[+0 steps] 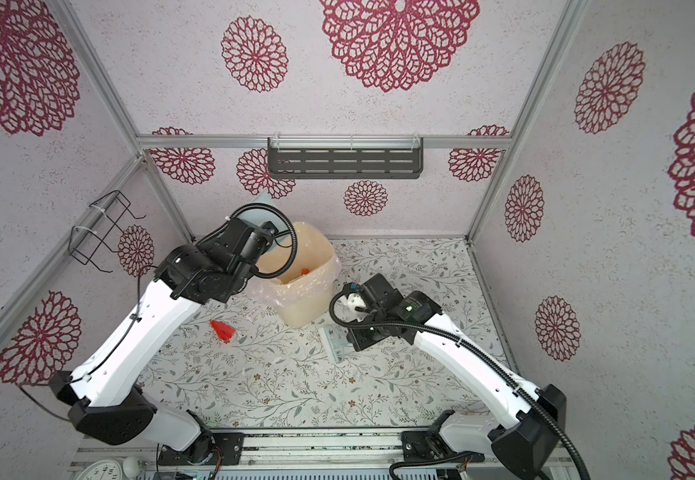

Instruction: Sweep away the paper scraps from the table

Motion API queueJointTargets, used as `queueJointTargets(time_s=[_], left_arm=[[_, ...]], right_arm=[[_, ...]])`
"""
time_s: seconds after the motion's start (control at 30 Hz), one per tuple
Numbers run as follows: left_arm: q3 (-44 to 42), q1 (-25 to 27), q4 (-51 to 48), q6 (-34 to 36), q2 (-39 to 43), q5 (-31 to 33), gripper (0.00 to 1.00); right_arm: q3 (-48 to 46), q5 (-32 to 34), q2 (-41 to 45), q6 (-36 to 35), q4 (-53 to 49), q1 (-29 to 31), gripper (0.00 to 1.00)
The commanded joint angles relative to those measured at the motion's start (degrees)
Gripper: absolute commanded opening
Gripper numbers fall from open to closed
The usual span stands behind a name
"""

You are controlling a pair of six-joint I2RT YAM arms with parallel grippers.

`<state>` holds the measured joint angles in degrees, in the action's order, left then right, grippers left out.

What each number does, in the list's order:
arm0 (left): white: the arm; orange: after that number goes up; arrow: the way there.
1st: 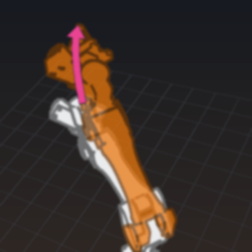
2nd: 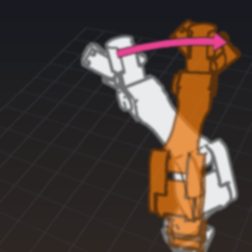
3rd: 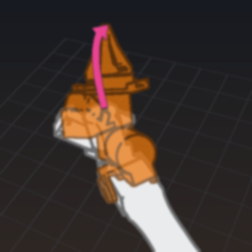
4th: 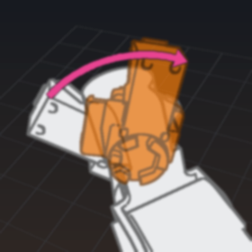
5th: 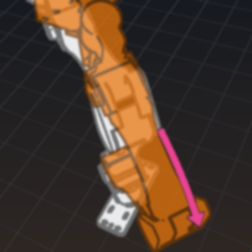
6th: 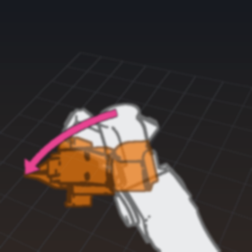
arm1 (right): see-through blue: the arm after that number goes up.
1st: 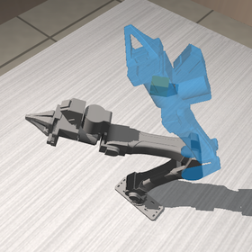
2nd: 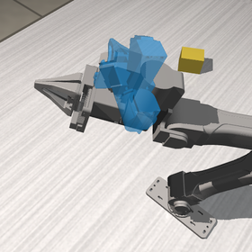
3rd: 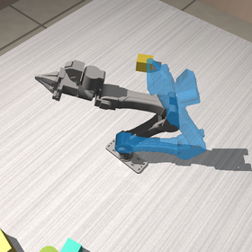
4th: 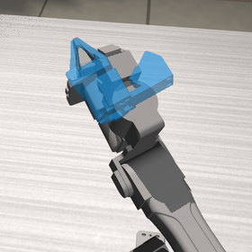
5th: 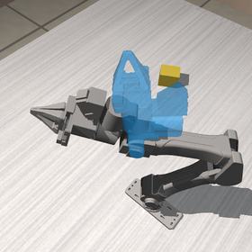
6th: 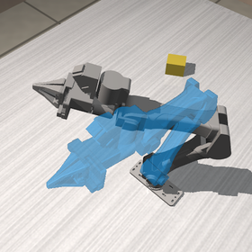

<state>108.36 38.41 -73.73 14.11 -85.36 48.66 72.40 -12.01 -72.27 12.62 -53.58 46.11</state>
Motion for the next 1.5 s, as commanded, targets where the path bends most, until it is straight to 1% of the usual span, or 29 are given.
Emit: queueJointTargets(time_s=[0.0,0.1,0.2,0.37,0.4,0.53,0.77,0.97,1.17,1.3,1.37,1.47], left_arm=[[-2.9,-2.4,-1.9,-12.3,4.5,-8.4,0.0],[-5.2,-5.5,-2.4,-15.7,8.0,-11.7,0.0],[-7.2,-8.6,-3.0,-17.7,10.9,-14.3,0.0],[-10.3,-13.7,-2.9,-19.3,14.3,-18.7,0.0],[-10.8,-14.5,-2.7,-19.5,14.7,-19.5,0.0],[-12.8,-17.7,-1.8,-19.7,15.9,-21.9,0.0],[-16.0,-21.2,0.2,-19.7,17.3,-24.0,0.0],[-17.3,-23.1,0.9,-20.6,18.5,-26.1,0.0],[-19.1,-24.7,1.2,-20.9,19.6,-27.9,0.0],[-20.3,-25.5,1.5,-20.7,20.0,-28.9,0.0],[-21.0,-26.1,1.8,-20.7,20.4,-29.5,0.0],[-21.2,-26.5,1.5,-20.7,20.6,-30.2,0.0]], right_arm=[[0.8,5.2,-0.2,-5.7,3.9,7.5,0.0],[2.4,8.9,-2.9,-8.2,7.4,13.7,0.0],[5.2,12.5,-6.9,-12.4,11.1,18.9,0.0],[13.4,18.9,-17.3,-23.1,13.7,25.2,0.0],[15.0,20.4,-19.3,-25.3,14.3,25.8,0.0],[21.0,23.6,-25.5,-34.4,18.1,26.5,0.0],[27.7,29.9,-34.1,-49.0,26.9,26.5,0.0],[28.4,33.6,-39.8,-62.0,39.1,26.3,0.0],[32.1,33.5,-47.3,-70.5,49.2,25.0,0.0],[34.5,32.1,-52.6,-73.6,55.9,23.9,0.0],[37.1,31.5,-56.0,-74.7,57.3,23.5,0.0],[40.9,31.0,-60.8,-76.2,56.4,23.5,0.0]])
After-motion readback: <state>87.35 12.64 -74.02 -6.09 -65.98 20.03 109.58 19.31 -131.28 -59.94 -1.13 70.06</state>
